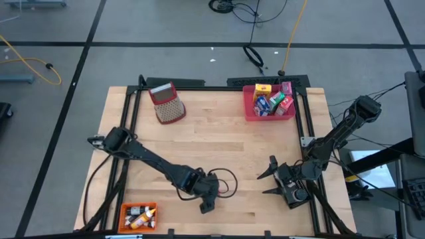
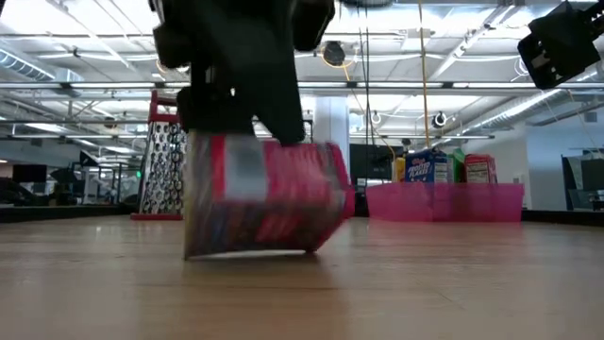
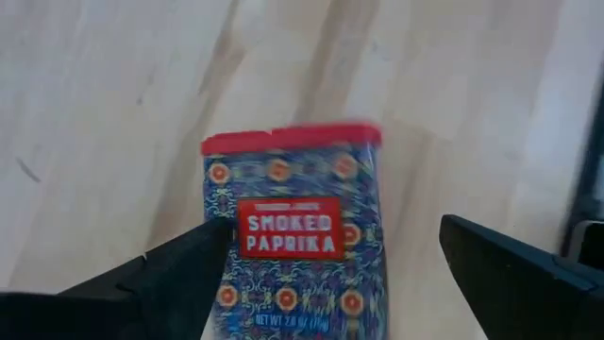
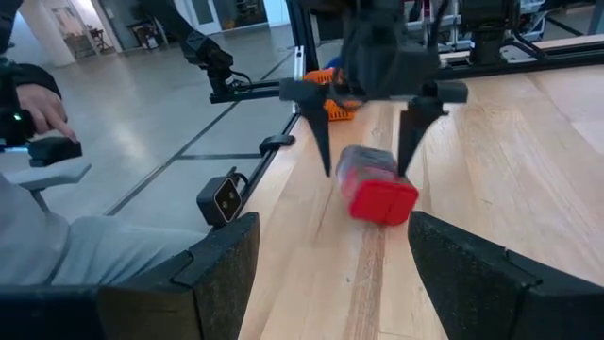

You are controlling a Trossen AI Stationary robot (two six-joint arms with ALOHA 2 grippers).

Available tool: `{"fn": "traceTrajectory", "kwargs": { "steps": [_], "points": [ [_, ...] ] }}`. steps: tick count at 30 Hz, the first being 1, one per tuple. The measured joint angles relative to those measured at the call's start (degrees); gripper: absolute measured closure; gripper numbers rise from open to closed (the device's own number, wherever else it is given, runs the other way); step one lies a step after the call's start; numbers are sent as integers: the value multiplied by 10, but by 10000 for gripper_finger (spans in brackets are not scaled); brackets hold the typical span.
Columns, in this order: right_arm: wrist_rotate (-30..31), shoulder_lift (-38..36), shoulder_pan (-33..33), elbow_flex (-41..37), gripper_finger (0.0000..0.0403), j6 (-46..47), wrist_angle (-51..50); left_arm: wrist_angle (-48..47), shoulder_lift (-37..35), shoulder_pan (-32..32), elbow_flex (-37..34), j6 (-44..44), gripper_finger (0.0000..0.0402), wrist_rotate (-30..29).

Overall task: Pick & Place Kitchen Items
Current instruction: Put the red seasoning into the black bin

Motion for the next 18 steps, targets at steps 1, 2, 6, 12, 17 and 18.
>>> {"fn": "traceTrajectory", "kwargs": {
  "steps": [1,2,6,12,17,18],
  "points": [
    [0,0,0,0,140,0,1,-3,2,0,0,3,18,0],
    [0,0,-1,0,140,0,2,-5,8,1,0,4,20,1],
    [-1,0,-5,0,140,0,-1,-22,31,4,-2,7,19,-2],
    [-2,0,-11,0,140,1,-11,-26,52,9,-1,8,27,-23],
    [-2,0,-11,0,140,2,-11,-22,50,15,-1,-13,48,-21],
    [-2,0,-11,0,140,2,-11,-21,48,16,-1,-17,53,-20]
  ]
}}
